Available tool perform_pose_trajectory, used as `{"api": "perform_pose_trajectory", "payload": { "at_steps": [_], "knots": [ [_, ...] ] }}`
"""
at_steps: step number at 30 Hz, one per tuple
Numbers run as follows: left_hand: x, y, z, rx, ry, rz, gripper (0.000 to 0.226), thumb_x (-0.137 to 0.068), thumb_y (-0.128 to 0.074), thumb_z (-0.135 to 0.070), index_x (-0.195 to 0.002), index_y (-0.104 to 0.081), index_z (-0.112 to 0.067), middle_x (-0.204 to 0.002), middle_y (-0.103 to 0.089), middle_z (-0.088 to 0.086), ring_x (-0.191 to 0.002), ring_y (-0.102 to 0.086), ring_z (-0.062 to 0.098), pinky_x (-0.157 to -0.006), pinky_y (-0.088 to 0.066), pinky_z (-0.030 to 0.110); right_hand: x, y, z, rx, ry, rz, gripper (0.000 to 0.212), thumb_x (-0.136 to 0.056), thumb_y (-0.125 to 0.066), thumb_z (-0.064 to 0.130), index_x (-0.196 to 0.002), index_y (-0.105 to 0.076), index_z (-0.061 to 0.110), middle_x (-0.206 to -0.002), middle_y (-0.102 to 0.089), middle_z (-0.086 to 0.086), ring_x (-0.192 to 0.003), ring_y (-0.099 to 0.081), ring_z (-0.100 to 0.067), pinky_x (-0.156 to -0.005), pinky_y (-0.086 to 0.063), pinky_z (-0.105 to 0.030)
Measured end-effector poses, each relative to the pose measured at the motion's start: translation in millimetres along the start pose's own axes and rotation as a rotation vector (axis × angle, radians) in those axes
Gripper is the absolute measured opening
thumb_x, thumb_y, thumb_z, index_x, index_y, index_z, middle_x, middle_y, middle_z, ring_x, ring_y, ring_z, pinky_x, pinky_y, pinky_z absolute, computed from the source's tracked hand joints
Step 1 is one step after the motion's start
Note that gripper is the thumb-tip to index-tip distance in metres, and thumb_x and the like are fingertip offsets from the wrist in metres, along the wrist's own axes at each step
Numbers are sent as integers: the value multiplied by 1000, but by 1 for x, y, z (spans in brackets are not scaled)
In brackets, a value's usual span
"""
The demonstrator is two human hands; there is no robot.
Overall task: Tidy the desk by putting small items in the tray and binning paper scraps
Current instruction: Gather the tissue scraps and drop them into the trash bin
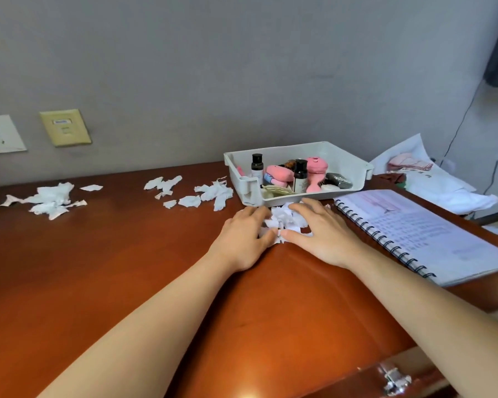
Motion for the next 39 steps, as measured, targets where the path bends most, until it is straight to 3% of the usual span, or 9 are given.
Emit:
{"api": "perform_pose_trajectory", "payload": {
  "at_steps": [5,11,15,19,22,28,34,36,39],
  "knots": [
    [-2,4,1,82,-26,-59,6,-95,-43,-13,-89,-42,-14,-94,-45,4,-97,-47,27,-75,-32,26,-2,1,0,-14,81,-45,51,-87,-57,45,-134,-45,30,-131,-48,5,-122,-41,-20,-103,-35,-38],
    [0,8,1,84,-8,-125,17,-94,-41,-8,-106,-51,-2,-96,-51,9,-88,-43,23,-76,-37,29,-1,5,6,-41,155,-120,23,-87,-61,33,-105,-61,19,-96,-50,6,-98,-48,-18,-81,-38,-32],
    [4,13,0,177,7,-149,14,-96,-40,-11,-104,-49,-5,-93,-53,8,-82,-48,23,-72,-38,30,0,8,7,67,129,-166,16,-91,-53,31,-102,-58,21,-97,-57,3,-87,-55,-25,-66,-34,-31],
    [7,22,5,254,55,-263,13,-94,-40,-14,-81,-40,-11,-85,-57,10,-74,-52,27,-68,-45,40,1,9,4,118,68,-188,18,-93,-49,31,-101,-58,18,-90,-64,-7,-92,-57,-33,-64,-30,-31],
    [8,27,10,313,100,-322,26,-95,-38,-16,-70,-34,-23,-67,-48,-1,-57,-44,19,-57,-38,36,2,8,4,67,70,-184,19,-94,-48,32,-84,-49,17,-72,-53,1,-79,-51,-29,-61,-32,-31],
    [14,38,10,375,139,-429,32,-99,-35,-26,-67,-39,-22,-62,-51,-1,-56,-51,17,-58,-44,35,8,16,7,-42,114,-253,19,-94,-50,30,-91,-55,12,-77,-62,-7,-72,-54,-29,-63,-44,-36],
    [23,43,7,372,143,-481,41,-98,-40,-23,-57,-32,-20,-54,-36,-2,-51,-31,12,-49,-26,28,29,27,13,-148,179,-388,17,-94,-52,27,-81,-51,16,-60,-49,-2,-62,-51,-31,-58,-44,-40],
    [27,42,7,383,147,-471,41,-98,-41,-24,-58,-37,-17,-54,-37,-1,-53,-31,12,-50,-25,27,37,32,12,-234,152,-441,19,-94,-53,24,-77,-46,20,-55,-43,7,-60,-49,-20,-58,-41,-35],
    [36,46,6,443,150,-499,41,-98,-41,-26,-60,-39,-9,-55,-36,1,-56,-30,14,-54,-25,29,50,40,12,-347,110,-516,23,-93,-54,17,-72,-44,16,-47,-49,13,-57,-50,1,-54,-33,-12]
  ]
}}
Point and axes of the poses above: each hand's wrist, its own x-axis away from the middle knuckle, its own y-axis out of the back of the hand, z = x × y, the point moved 6 cm from there along -x, towards the middle knuckle
